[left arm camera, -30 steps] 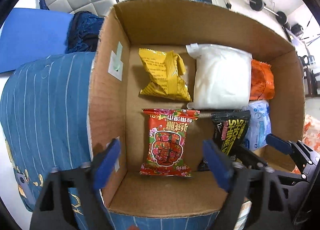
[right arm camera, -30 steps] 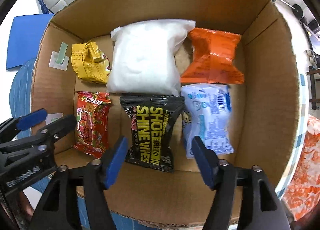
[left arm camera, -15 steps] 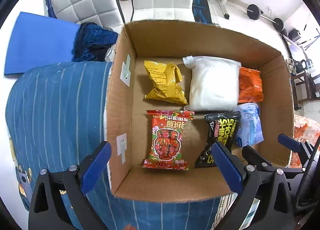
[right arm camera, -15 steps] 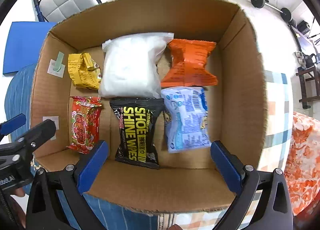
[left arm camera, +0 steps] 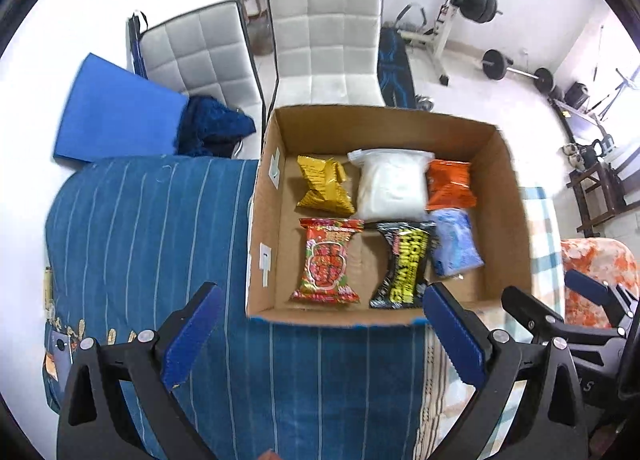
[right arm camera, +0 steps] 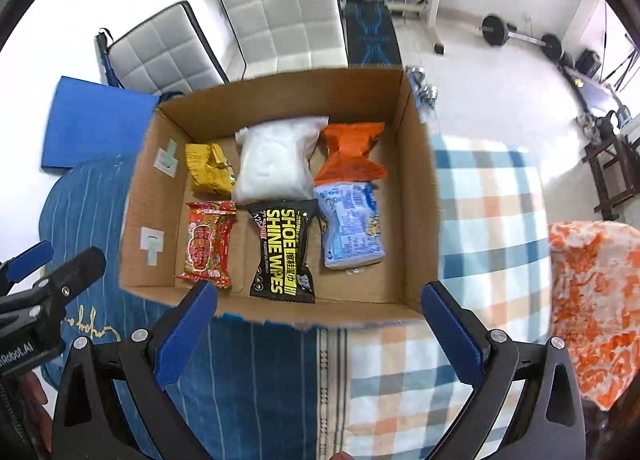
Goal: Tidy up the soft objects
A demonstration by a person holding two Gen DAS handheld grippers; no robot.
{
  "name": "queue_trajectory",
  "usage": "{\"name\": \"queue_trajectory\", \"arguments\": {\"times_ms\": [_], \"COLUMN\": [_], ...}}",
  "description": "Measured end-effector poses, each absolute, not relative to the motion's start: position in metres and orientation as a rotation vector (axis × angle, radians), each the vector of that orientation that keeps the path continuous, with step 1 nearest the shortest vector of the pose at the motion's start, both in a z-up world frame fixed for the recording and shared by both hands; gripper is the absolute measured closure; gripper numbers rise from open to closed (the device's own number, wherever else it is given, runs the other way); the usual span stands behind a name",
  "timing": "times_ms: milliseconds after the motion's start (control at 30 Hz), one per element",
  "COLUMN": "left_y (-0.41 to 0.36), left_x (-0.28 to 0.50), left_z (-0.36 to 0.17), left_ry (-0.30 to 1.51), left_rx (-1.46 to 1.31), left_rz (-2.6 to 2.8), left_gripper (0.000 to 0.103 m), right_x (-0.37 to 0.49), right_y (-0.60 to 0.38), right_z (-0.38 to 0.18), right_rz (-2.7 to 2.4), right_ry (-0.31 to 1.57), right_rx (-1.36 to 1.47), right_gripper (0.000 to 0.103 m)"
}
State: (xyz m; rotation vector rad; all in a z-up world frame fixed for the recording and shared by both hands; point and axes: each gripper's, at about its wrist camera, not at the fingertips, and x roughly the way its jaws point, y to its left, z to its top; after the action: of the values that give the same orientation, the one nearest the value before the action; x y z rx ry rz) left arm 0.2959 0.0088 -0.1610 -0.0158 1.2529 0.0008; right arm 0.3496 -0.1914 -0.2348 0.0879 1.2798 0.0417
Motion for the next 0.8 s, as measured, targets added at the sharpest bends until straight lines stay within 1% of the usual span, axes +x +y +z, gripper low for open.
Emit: {"name": "queue_trajectory", "arguments": {"times_ms": [500, 800], "left_y": [0.003, 0.006], "left_x": [0.185, 0.126], "left_z": [-0.059, -0.013], "left_ry": [1.089, 1.052], "left_rx": [-0.040, -0.086], "left_rz": [-0.003, -0.012], "left_gripper": [0.000, 0.000], "right_x": [0.224, 0.158], "right_y": [-0.194, -0.198], "right_z": [-0.116, -0.055], "right_rz": [0.101, 0.146], "right_ry": [1.127, 1.062], "right_rx": [0.074, 0.111], "right_gripper": [0.000, 0.000]}}
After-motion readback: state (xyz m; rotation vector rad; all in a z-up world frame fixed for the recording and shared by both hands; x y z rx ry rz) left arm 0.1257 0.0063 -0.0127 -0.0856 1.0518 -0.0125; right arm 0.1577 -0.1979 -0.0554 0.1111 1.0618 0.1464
